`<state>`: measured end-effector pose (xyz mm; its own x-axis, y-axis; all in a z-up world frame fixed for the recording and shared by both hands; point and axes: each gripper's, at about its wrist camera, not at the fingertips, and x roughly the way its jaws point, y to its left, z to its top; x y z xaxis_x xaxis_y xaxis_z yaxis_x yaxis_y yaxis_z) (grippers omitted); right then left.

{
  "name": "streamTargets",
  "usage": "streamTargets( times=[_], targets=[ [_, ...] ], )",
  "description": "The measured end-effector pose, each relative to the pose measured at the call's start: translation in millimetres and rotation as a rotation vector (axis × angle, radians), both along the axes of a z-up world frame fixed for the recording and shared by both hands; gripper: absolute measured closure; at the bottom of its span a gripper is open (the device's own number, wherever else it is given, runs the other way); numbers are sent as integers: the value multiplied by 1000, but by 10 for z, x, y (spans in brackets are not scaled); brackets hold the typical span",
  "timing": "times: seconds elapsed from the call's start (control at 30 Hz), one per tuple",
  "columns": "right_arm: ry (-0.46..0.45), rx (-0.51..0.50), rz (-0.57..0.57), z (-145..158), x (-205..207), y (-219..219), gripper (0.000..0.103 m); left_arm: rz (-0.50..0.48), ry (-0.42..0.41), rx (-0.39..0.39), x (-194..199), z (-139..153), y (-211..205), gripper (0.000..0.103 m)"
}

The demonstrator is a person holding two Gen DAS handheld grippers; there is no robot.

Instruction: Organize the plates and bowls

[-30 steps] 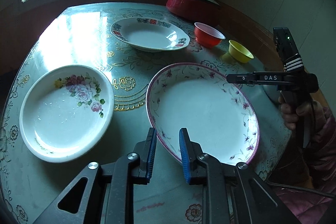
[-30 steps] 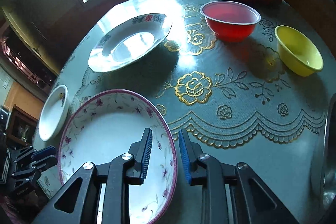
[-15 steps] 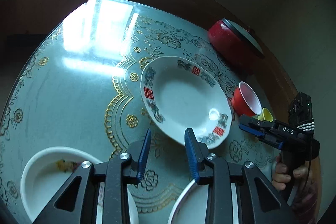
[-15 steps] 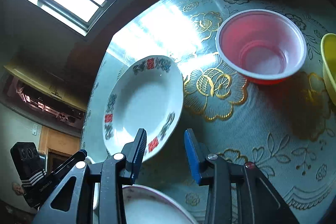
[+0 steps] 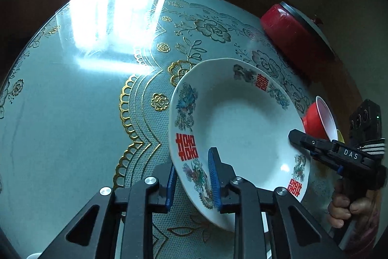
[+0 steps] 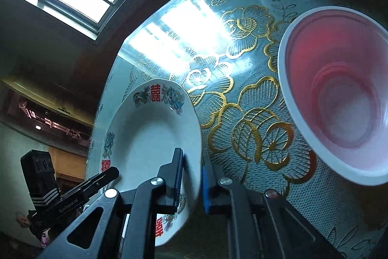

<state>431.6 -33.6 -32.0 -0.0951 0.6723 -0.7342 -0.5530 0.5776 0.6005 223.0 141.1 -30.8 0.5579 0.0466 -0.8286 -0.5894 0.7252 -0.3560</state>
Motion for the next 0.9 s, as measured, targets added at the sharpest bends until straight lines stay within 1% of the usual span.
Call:
streamTargets(
  times=[0.07,0.13,0.17,0.2,0.27,0.3,0.33,0.37,0.43,0.53,0.57,0.63,0.7,0.8,0.9],
  targets=[
    [-2,-13,9,12,-55,-45,90,-8,4,-2,-39,4,-52,79],
    [26,-5,12,-8,-88,-109,90,-7,7,-13,-115,8,-120,79],
    [49,1,15,-22,-101,-147,90,-4,11,-19,-144,10,-148,79],
    [80,11,21,-47,-103,-181,86,-3,11,-21,-187,19,-192,79],
    [159,47,7,-126,-76,-238,85,-11,0,-24,-238,11,-283,78],
    [200,46,12,-206,-73,-226,87,-16,-1,-40,-241,9,-312,78],
    [211,67,-4,-246,-68,-243,88,-12,7,-37,-235,18,-333,78],
    [195,66,-14,-251,-69,-260,93,-12,8,-28,-235,27,-356,78],
    [164,55,-31,-217,-114,-291,92,-4,-1,-6,-276,56,-400,78],
    [75,48,11,-55,-288,-305,92,-23,-44,69,-409,217,-526,78],
    [59,56,20,12,-319,-318,93,-29,-61,74,-445,261,-548,78],
    [23,54,24,115,-370,-364,92,-32,-72,41,-483,284,-555,78],
    [5,37,30,144,-402,-377,92,-38,-62,63,-477,264,-601,78],
    [-10,17,31,117,-464,-420,92,-40,-51,63,-468,192,-660,78],
    [-43,26,35,164,-554,-489,90,-54,-79,84,-516,287,-711,77]
  ],
)
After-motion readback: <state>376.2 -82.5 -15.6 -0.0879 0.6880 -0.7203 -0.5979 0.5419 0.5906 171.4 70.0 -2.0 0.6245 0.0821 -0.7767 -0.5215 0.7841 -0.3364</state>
